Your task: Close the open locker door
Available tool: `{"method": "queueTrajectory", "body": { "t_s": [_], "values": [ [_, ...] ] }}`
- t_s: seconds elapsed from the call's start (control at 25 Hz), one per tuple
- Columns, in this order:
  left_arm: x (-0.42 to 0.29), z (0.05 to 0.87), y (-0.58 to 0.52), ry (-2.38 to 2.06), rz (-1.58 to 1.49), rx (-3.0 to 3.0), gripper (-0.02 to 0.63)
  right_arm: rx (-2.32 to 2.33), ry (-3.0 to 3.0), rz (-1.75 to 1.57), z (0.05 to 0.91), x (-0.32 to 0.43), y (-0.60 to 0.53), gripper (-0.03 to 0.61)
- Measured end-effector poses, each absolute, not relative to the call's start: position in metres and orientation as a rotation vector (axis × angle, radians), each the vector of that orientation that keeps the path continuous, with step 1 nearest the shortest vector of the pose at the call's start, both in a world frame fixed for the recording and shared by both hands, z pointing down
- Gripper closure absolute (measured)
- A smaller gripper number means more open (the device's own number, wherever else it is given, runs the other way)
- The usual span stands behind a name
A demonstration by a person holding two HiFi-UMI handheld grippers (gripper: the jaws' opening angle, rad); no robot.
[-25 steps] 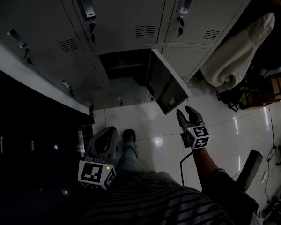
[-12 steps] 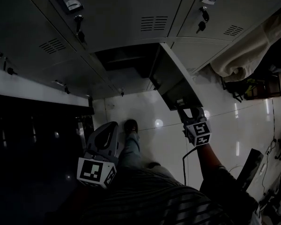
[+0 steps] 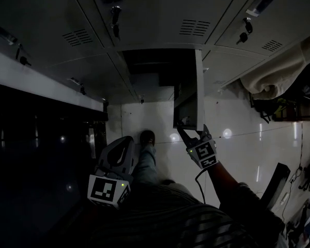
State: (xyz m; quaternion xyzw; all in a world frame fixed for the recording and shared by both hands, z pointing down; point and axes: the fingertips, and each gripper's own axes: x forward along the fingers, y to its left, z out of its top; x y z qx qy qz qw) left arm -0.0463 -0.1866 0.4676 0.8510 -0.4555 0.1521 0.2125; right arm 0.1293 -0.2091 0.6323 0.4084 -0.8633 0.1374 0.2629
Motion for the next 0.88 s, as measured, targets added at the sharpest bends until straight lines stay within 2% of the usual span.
{"method": "queueTrajectory", "body": {
  "t_s": [0.2, 0.28, 0.56, 0.68, 0.88],
  "values": [
    [-0.079, 0.469, -0.185, -1.333, 0.415, 2.307, 0.609, 1.076, -2.361, 0.368, 0.632, 0.066, -0.226, 0.4],
    [-0.092, 0.469, -0.188, -1.358, 0.411, 2.29, 0.609, 1.065, -2.365, 0.36, 0.633, 0.044, -0.236, 0.43],
    [-0.138, 0.471, -0.215, -1.428, 0.387, 2.225, 0.609, 1.057, -2.361, 0.382, 0.635, -0.016, -0.29, 0.422],
    [-0.157, 0.47, -0.23, -1.467, 0.369, 2.204, 0.609, 1.078, -2.358, 0.397, 0.635, -0.035, -0.316, 0.46],
    [-0.186, 0.468, -0.258, -1.524, 0.352, 2.176, 0.609, 1.145, -2.349, 0.427, 0.638, -0.055, -0.363, 0.466]
  ]
}}
